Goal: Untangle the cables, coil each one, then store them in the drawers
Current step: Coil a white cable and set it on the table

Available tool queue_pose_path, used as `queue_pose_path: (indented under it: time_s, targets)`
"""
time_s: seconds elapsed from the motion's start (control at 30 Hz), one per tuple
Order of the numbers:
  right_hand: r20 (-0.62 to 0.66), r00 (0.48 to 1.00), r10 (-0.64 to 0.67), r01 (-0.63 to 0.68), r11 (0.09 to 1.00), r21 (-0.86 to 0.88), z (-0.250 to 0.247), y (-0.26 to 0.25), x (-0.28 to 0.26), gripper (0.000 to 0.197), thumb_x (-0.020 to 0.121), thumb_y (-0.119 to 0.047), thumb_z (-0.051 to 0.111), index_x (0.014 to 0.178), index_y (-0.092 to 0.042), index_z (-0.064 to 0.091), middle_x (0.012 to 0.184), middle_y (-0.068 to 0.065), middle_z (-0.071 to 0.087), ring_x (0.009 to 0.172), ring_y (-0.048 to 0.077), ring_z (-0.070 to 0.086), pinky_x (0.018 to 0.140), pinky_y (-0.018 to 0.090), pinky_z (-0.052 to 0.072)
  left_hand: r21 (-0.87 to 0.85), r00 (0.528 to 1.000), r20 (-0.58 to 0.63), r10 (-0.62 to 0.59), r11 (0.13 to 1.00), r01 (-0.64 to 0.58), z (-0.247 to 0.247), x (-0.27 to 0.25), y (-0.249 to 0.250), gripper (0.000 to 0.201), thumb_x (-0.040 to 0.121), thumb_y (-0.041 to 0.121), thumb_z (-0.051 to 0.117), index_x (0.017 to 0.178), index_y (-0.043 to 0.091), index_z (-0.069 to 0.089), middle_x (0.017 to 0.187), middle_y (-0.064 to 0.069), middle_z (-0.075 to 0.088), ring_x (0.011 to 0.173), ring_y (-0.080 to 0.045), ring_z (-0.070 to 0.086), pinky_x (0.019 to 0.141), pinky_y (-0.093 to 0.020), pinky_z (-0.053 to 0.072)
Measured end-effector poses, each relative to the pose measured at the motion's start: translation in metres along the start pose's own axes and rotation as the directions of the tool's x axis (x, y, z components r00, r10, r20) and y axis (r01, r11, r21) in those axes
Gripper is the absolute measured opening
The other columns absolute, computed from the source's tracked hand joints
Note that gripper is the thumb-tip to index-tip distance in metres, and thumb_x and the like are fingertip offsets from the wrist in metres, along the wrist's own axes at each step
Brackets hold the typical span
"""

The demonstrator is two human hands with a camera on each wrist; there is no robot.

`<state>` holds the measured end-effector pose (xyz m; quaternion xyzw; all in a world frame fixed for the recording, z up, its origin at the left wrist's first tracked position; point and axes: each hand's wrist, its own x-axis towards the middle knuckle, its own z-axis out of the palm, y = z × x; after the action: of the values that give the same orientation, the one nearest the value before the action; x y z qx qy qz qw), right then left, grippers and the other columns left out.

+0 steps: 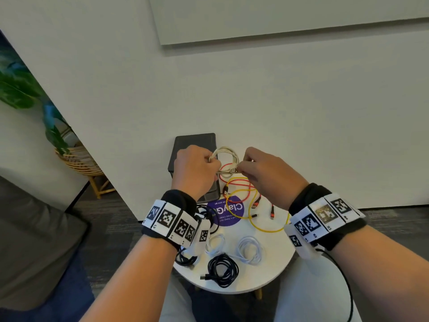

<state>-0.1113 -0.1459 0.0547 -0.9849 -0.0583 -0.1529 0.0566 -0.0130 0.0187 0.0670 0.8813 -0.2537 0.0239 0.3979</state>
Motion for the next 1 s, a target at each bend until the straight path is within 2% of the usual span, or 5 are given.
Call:
queue_pose_path:
  time_s: [0.13,0.3,0.47,0.7,1.0]
  targets:
    - [-0.191,0.979,-0.063,0.058,0.998,-0.031,-0.002,0.001,-0.010,0.013,0.082,0.004,0.075,0.092,-0.003,0.070,0.094,0.013,0.057,0.060,0.027,0.053,0.045,0.035,0.047,0.060,0.998,0.006,0.067,0.996,-0.067,-0.007,0.004,0.006,0.023,0.090,0.021,0.061,0.079,0.007,0.076,0.060,-0.008,0.069,0.061,-0.027,0.069,0.068,-0.047,0.060]
    - [-0.446,0.893,0.059,-0.034,0.997,0.064,-0.003,0.003,-0.012,0.014,0.087,-0.005,0.074,0.076,-0.001,0.068,0.083,0.011,0.057,0.054,0.024,0.052,0.049,0.027,0.043,0.103,0.994,0.020,0.109,0.989,-0.110,-0.007,0.005,0.018,0.027,0.094,0.019,0.060,0.073,0.009,0.073,0.062,-0.007,0.068,0.057,-0.014,0.068,0.064,-0.032,0.060]
    - [-0.385,0.920,0.071,-0.033,0.994,0.105,0.007,0.005,-0.009,0.013,0.090,-0.005,0.072,0.078,-0.001,0.067,0.088,0.011,0.057,0.055,0.025,0.054,0.050,0.028,0.043,0.041,0.996,0.061,0.063,0.997,-0.065,-0.005,0.002,0.017,0.025,0.094,0.019,0.062,0.074,0.013,0.076,0.057,0.001,0.068,0.053,-0.004,0.066,0.059,-0.021,0.050]
    - [-0.345,0.925,0.161,-0.076,0.966,0.248,0.030,0.008,-0.003,0.011,0.091,-0.006,0.066,0.080,-0.007,0.063,0.067,0.002,0.049,0.058,0.024,0.048,0.053,0.041,0.045,-0.025,0.999,0.043,0.011,1.000,-0.010,-0.005,0.001,0.010,0.019,0.092,0.019,0.066,0.081,0.012,0.079,0.057,0.001,0.070,0.057,-0.011,0.070,0.074,-0.036,0.061]
    - [-0.533,0.844,-0.063,0.099,0.994,0.038,0.013,0.002,-0.010,0.014,0.094,-0.005,0.059,0.099,-0.004,0.072,0.083,0.009,0.065,0.062,0.027,0.062,0.049,0.031,0.051,0.091,0.999,-0.007,0.039,0.995,-0.038,-0.005,0.002,0.007,0.028,0.087,0.032,0.063,0.068,0.014,0.074,0.060,-0.007,0.066,0.058,-0.025,0.068,0.060,-0.048,0.059]
